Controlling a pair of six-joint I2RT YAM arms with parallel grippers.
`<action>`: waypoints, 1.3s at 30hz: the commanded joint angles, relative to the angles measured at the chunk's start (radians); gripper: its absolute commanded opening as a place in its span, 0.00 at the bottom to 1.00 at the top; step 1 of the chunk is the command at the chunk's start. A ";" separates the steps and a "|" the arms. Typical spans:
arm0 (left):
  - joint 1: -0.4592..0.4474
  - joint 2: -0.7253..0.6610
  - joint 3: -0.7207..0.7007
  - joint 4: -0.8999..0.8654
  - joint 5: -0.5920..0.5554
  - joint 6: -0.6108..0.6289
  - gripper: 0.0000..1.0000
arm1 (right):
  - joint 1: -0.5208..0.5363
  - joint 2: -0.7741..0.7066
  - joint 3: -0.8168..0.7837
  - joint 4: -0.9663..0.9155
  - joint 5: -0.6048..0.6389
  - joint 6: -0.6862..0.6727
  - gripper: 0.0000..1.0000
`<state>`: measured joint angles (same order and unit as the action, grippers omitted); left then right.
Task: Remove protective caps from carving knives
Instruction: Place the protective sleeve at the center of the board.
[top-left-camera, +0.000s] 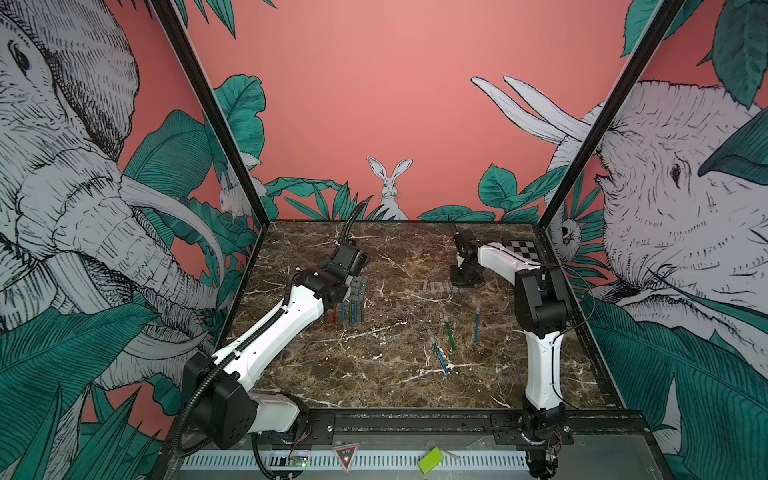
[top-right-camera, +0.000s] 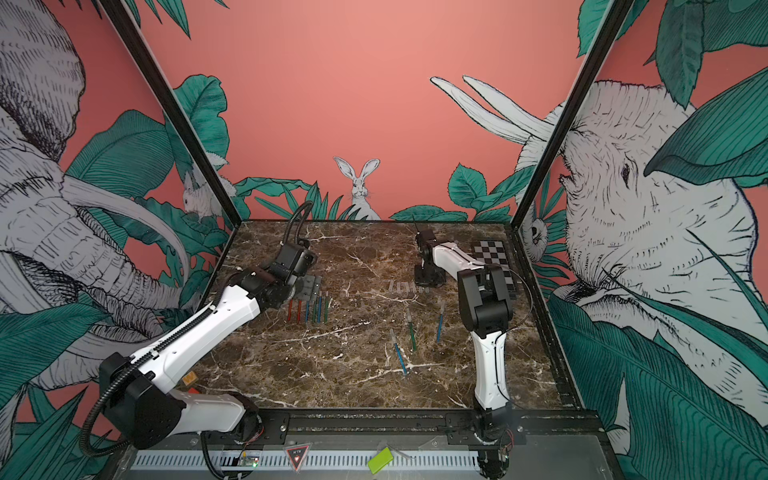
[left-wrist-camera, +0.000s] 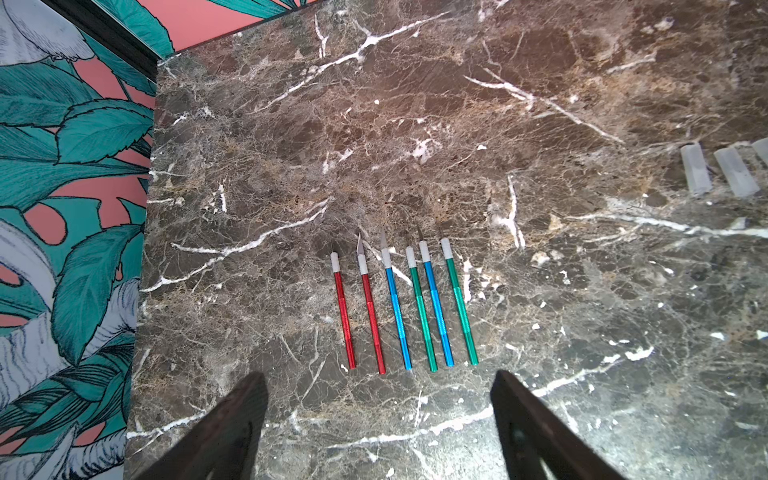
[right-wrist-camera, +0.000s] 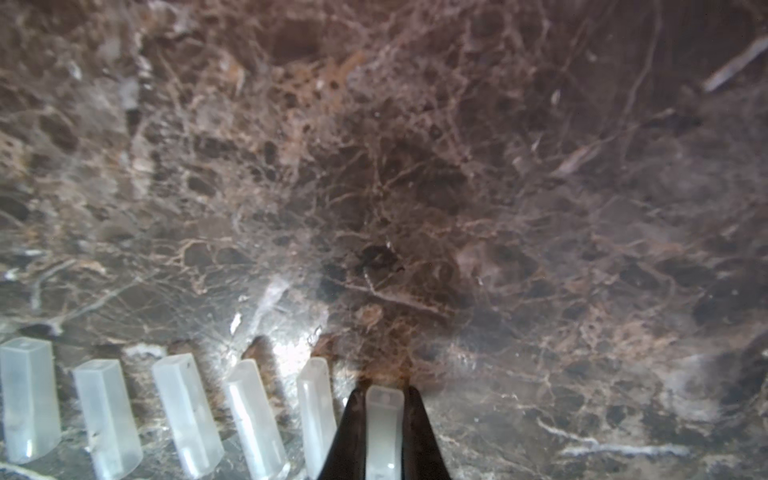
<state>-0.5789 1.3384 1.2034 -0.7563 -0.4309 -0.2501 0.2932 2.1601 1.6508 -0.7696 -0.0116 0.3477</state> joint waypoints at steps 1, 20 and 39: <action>0.002 -0.027 -0.007 0.005 -0.018 0.005 0.87 | -0.003 0.023 0.008 0.008 0.018 -0.005 0.00; 0.002 -0.022 -0.005 0.002 -0.022 0.006 0.87 | -0.005 0.058 0.025 -0.005 0.027 -0.009 0.05; 0.002 -0.021 -0.004 0.001 -0.025 0.010 0.87 | -0.005 0.054 0.020 -0.017 0.024 -0.001 0.25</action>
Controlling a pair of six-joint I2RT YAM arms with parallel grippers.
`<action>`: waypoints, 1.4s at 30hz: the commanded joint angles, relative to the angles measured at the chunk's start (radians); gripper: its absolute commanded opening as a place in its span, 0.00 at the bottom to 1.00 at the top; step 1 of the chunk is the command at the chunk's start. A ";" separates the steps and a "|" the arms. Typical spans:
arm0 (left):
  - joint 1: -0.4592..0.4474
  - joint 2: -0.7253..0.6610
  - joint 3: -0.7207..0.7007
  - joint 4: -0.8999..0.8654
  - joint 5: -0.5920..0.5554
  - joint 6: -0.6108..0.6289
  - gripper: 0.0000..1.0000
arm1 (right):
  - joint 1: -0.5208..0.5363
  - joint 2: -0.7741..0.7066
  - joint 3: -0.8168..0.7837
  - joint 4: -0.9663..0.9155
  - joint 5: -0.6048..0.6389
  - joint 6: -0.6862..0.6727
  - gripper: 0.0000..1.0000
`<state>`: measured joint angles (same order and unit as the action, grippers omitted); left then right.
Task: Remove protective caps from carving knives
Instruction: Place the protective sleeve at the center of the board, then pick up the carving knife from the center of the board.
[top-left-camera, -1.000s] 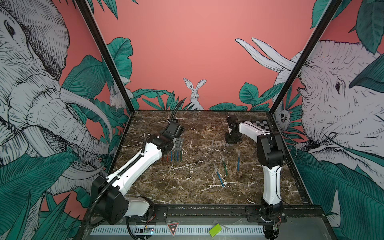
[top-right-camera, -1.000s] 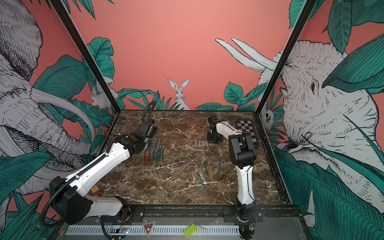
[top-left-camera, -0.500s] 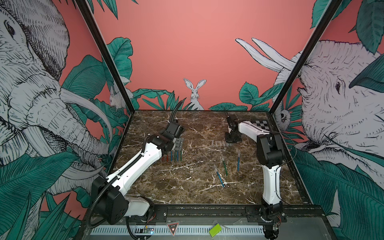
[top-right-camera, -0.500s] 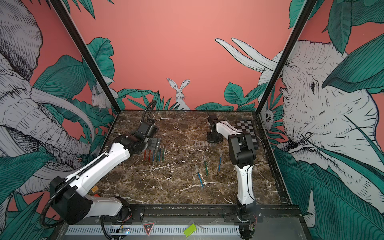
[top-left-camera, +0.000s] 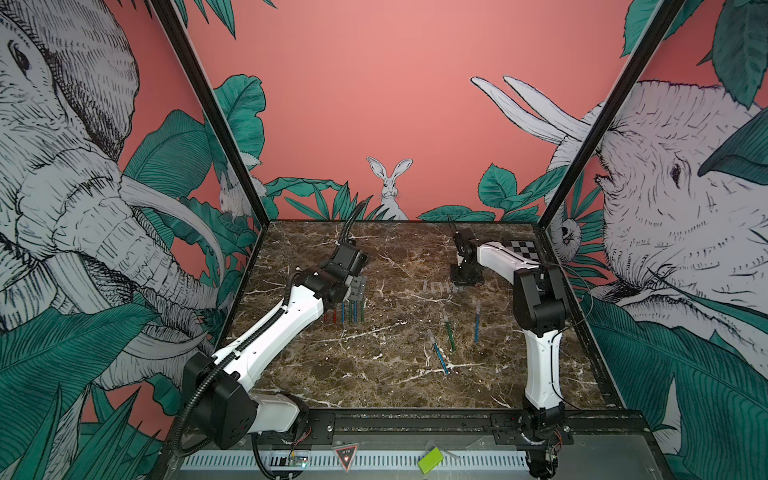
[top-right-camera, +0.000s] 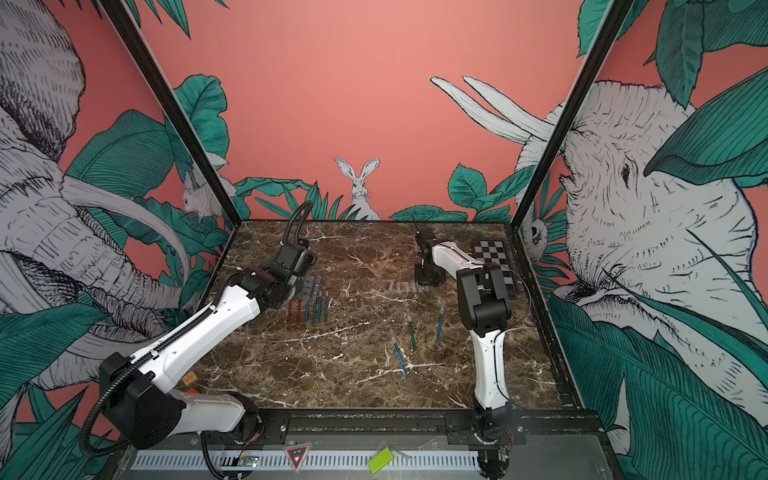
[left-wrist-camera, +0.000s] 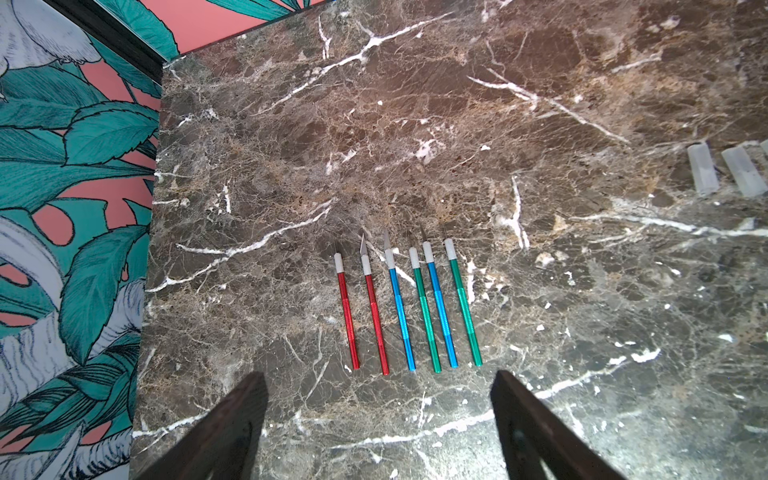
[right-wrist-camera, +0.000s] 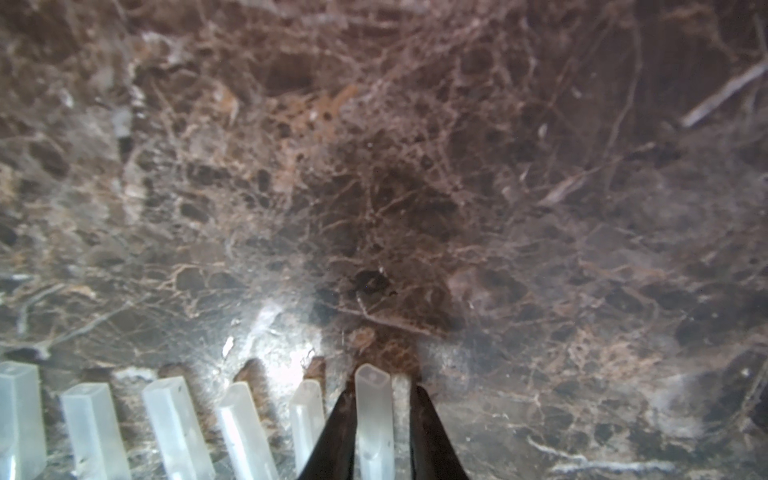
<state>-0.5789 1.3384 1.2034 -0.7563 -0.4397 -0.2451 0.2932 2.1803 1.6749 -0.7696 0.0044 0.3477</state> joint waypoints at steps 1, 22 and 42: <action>0.002 -0.022 -0.004 0.001 -0.017 0.004 0.87 | -0.004 0.033 -0.005 -0.017 0.011 0.001 0.25; -0.003 -0.008 0.011 -0.030 0.053 -0.060 0.87 | -0.005 -0.241 0.000 -0.091 0.083 0.058 0.55; -0.228 0.087 -0.062 -0.037 0.329 -0.673 0.84 | 0.102 -0.966 -0.794 0.056 -0.046 0.172 0.99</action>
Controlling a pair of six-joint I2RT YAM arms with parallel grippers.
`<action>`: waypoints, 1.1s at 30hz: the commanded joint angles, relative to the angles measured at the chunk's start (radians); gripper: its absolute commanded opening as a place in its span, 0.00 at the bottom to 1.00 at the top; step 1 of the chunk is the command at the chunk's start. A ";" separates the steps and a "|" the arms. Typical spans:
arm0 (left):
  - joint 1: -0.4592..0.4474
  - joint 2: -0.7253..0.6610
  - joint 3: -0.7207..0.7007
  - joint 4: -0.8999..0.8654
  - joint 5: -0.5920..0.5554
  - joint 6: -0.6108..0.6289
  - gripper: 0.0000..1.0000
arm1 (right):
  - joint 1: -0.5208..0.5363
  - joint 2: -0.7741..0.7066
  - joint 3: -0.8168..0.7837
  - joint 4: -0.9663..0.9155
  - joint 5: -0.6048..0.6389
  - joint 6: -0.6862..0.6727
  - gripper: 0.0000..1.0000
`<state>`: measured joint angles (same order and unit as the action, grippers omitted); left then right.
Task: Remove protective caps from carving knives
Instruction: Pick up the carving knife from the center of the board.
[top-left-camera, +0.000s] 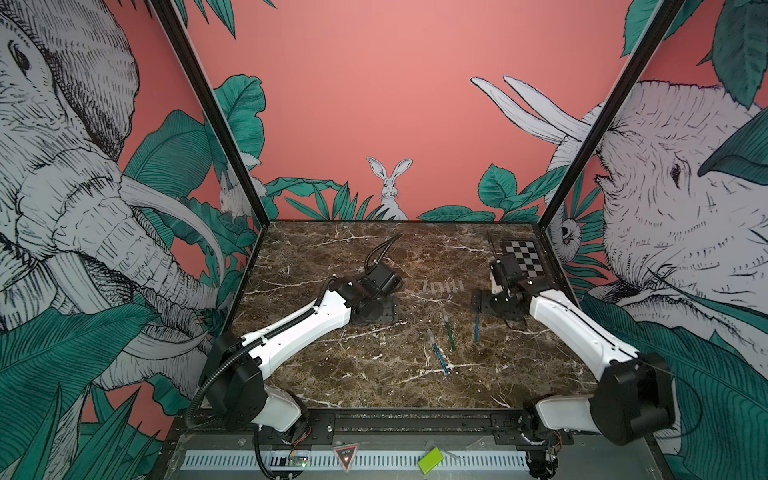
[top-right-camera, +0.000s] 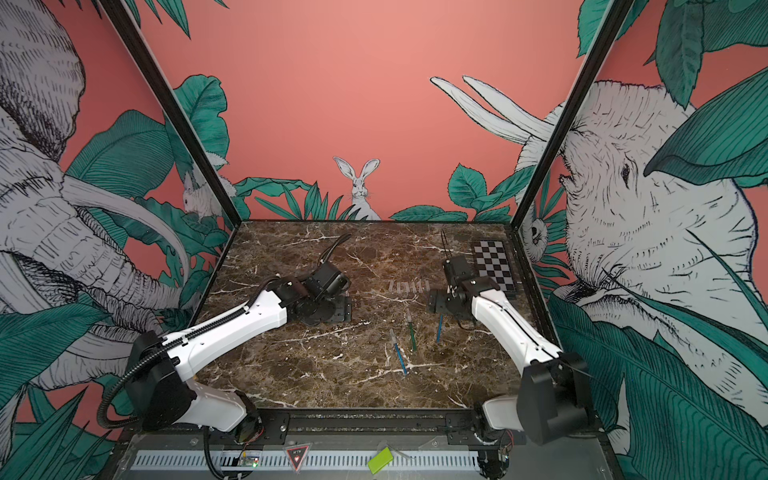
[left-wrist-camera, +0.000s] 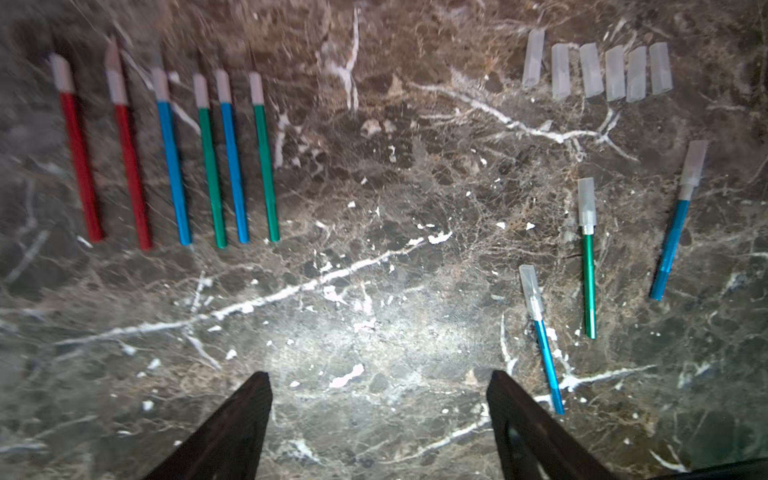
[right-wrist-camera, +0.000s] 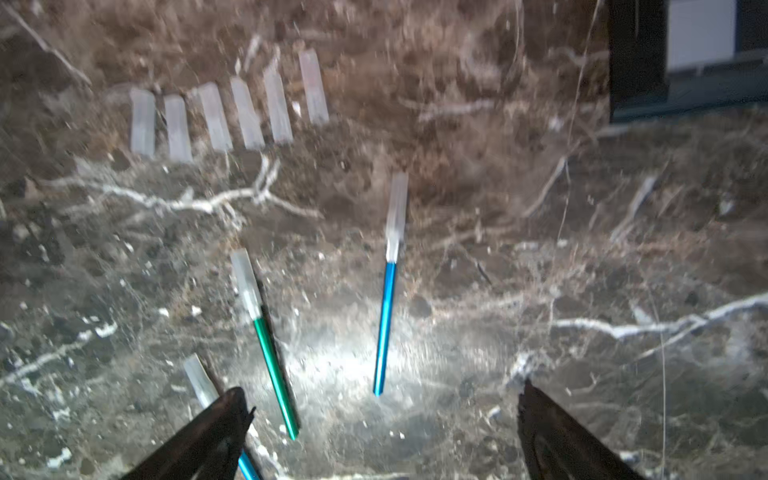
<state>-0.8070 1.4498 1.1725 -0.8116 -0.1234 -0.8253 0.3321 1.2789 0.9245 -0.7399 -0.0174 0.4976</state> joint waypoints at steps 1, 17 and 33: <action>0.002 -0.038 -0.047 0.039 0.001 -0.090 0.84 | 0.097 -0.091 -0.065 0.022 -0.024 0.027 0.98; 0.003 -0.096 -0.132 0.117 0.000 -0.093 0.84 | 0.432 -0.077 -0.188 0.179 -0.056 0.026 0.53; 0.009 -0.107 -0.148 0.130 0.004 -0.092 0.84 | 0.547 0.158 -0.126 0.203 0.028 0.019 0.33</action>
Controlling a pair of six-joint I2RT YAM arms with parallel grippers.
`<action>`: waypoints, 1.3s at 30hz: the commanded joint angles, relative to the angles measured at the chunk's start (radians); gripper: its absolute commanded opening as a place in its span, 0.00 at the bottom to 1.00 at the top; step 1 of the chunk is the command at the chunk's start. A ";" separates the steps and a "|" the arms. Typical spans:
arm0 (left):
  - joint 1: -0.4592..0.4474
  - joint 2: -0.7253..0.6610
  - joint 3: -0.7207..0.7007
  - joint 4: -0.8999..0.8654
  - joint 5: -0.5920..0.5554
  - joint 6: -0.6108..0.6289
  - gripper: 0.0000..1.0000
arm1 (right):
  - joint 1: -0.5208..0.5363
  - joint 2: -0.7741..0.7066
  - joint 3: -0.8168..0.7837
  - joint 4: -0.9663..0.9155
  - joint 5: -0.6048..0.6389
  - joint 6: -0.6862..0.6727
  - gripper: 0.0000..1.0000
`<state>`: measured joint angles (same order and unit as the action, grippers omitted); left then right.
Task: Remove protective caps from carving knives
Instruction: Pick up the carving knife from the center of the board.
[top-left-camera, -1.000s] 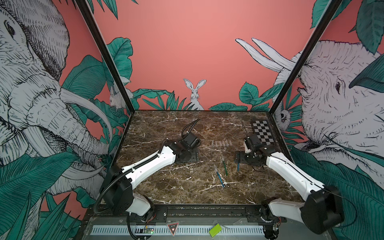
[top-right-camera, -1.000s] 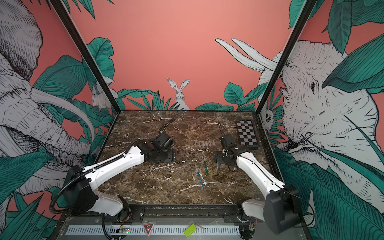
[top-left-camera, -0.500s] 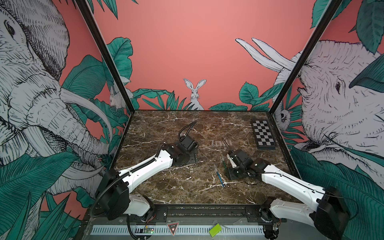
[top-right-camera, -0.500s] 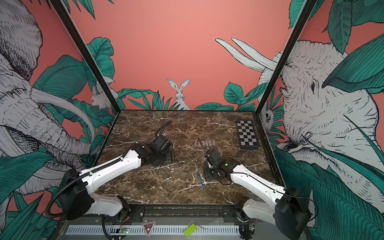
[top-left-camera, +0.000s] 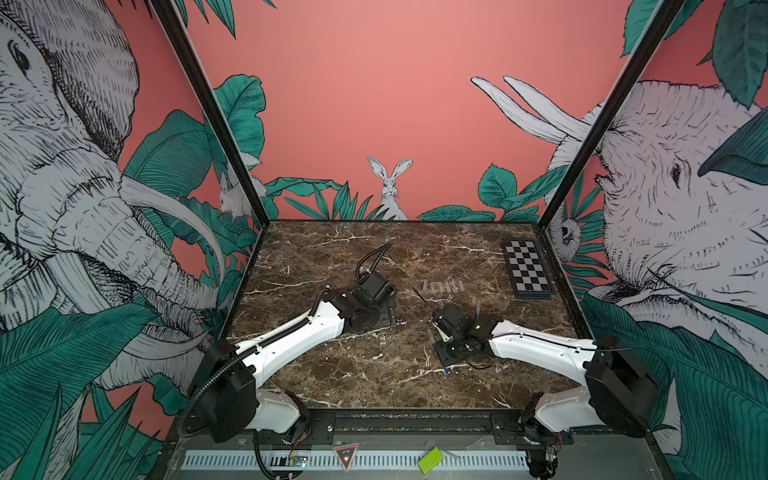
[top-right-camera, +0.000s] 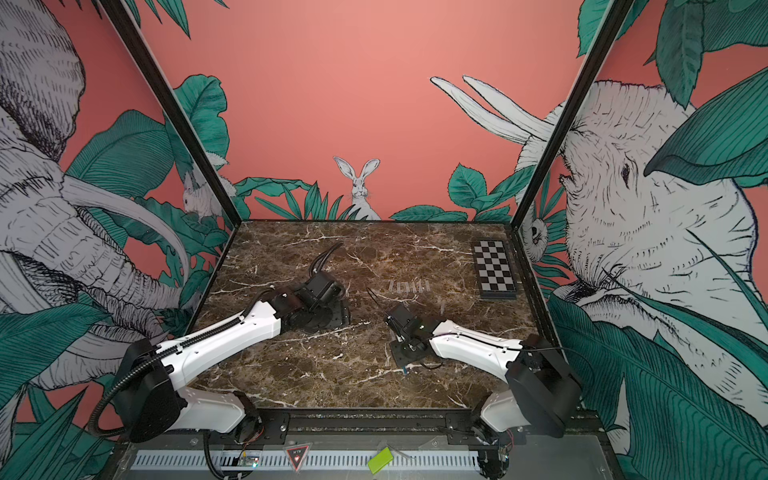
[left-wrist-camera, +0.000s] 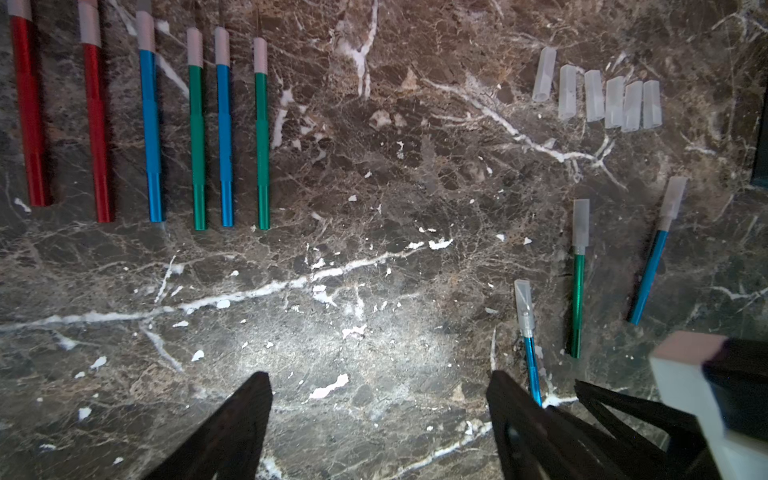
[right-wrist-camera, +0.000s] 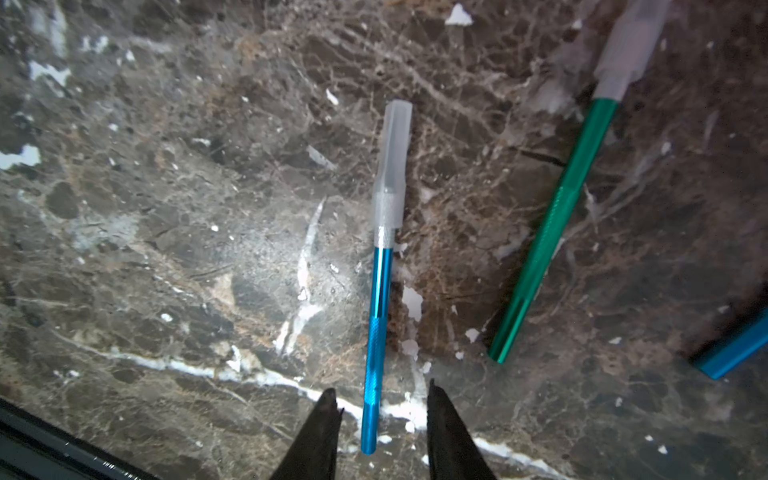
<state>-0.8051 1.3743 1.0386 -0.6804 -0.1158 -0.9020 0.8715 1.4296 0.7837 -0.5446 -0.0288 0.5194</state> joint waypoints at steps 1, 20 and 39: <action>0.009 -0.035 -0.014 -0.002 -0.005 -0.015 0.84 | 0.006 0.014 0.012 0.013 0.043 -0.004 0.33; 0.033 -0.060 -0.038 0.004 0.006 -0.009 0.83 | 0.009 0.138 0.026 0.053 0.015 0.004 0.19; 0.034 -0.043 -0.075 0.071 0.089 -0.104 0.83 | 0.015 0.057 0.013 0.073 -0.033 -0.013 0.00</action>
<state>-0.7761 1.3422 0.9787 -0.6357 -0.0555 -0.9539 0.8776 1.5341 0.8024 -0.4824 -0.0391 0.5182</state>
